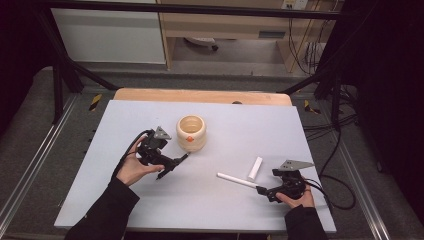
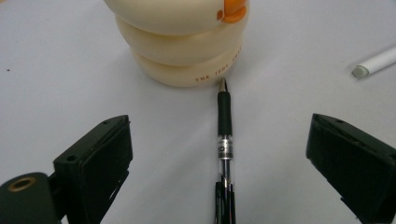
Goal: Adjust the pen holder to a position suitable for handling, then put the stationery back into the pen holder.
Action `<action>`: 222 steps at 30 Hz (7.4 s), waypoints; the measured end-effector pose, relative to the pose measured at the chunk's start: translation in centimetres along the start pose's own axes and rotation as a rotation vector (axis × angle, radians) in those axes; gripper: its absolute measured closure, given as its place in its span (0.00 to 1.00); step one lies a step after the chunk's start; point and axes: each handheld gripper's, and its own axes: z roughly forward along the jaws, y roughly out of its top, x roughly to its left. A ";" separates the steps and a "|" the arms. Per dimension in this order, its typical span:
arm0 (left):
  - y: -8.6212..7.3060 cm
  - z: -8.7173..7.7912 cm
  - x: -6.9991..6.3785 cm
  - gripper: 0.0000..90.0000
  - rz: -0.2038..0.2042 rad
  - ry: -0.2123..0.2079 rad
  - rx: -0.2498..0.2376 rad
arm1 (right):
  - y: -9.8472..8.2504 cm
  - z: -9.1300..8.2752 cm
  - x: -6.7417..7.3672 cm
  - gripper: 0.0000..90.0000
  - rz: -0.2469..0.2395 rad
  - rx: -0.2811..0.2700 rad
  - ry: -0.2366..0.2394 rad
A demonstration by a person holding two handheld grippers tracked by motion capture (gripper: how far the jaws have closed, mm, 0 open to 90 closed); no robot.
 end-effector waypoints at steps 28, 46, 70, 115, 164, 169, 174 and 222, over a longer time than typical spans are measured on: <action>1.0 4.7 0.0 0.56 0.013 -0.041 0.155 | 0.0 0.0 0.0 0.01 -0.004 0.003 0.003; 1.1 5.8 -0.1 0.83 0.041 -0.050 0.213 | -0.1 0.0 0.0 0.01 -0.009 0.007 0.004; 1.2 5.6 -0.3 0.89 0.035 -0.050 0.223 | -0.1 0.0 0.0 0.01 -0.007 0.008 0.005; 0.5 -1.5 -0.8 0.89 -0.023 -0.053 -0.032 | 0.0 0.0 0.0 0.01 -0.008 0.009 0.001; 6.4 -5.3 -0.2 0.89 -0.110 0.008 -0.358 | -0.1 0.0 0.0 0.01 -0.007 0.011 0.001; 7.2 -4.9 0.0 0.89 -0.117 0.021 -0.378 | -0.1 0.0 0.0 0.01 -0.008 0.012 -0.001; 8.0 -4.5 0.5 0.89 -0.133 0.028 -0.397 | -0.1 0.0 0.0 0.01 -0.009 0.012 -0.001; 12.4 2.5 3.0 0.89 -0.164 0.067 -0.447 | 0.0 -0.1 0.0 0.01 -0.014 0.011 0.001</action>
